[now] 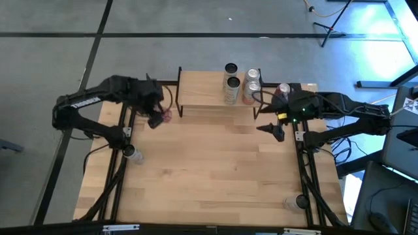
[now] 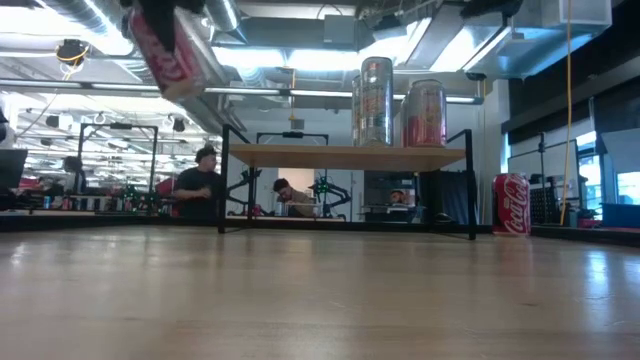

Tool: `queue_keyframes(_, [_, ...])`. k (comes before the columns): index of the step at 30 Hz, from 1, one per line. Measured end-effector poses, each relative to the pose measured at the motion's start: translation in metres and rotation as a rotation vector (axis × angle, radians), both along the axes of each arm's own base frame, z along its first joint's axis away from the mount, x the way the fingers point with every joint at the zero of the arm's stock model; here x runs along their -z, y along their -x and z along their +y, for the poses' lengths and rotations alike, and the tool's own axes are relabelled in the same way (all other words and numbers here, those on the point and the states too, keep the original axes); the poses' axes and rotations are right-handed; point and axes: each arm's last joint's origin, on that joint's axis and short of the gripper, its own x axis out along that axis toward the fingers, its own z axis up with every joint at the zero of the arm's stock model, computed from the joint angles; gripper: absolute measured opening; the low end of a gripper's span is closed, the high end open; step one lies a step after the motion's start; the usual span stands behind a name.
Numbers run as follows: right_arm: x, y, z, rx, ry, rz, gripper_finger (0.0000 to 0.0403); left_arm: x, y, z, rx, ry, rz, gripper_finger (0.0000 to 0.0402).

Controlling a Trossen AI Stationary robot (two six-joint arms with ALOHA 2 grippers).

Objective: Place canned beverage on shelf
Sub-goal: Put the left red soda can on the shelf

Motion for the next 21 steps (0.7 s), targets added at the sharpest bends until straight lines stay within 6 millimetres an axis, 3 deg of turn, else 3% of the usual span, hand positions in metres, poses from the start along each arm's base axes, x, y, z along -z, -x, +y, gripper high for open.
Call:
queue_keyframes(6, [0.004, -0.007, 0.029, -0.125, 0.032, 0.002, 0.0351, 0.006, -0.029, -0.047, 0.025, 0.061, -0.068, 0.0274])
queue_keyframes(10, [0.021, -0.017, 0.043, -0.170, 0.045, 0.002, 0.0351, 0.021, -0.056, -0.075, 0.055, 0.088, -0.061, 0.0274])
queue_keyframes(14, [0.048, -0.024, 0.051, -0.178, 0.030, 0.049, 0.0351, 0.044, -0.083, -0.095, 0.068, 0.129, -0.010, 0.0274])
queue_keyframes(21, [0.088, -0.025, 0.051, -0.152, -0.001, 0.167, 0.0351, 0.103, -0.123, -0.107, 0.074, 0.220, 0.222, 0.0274])
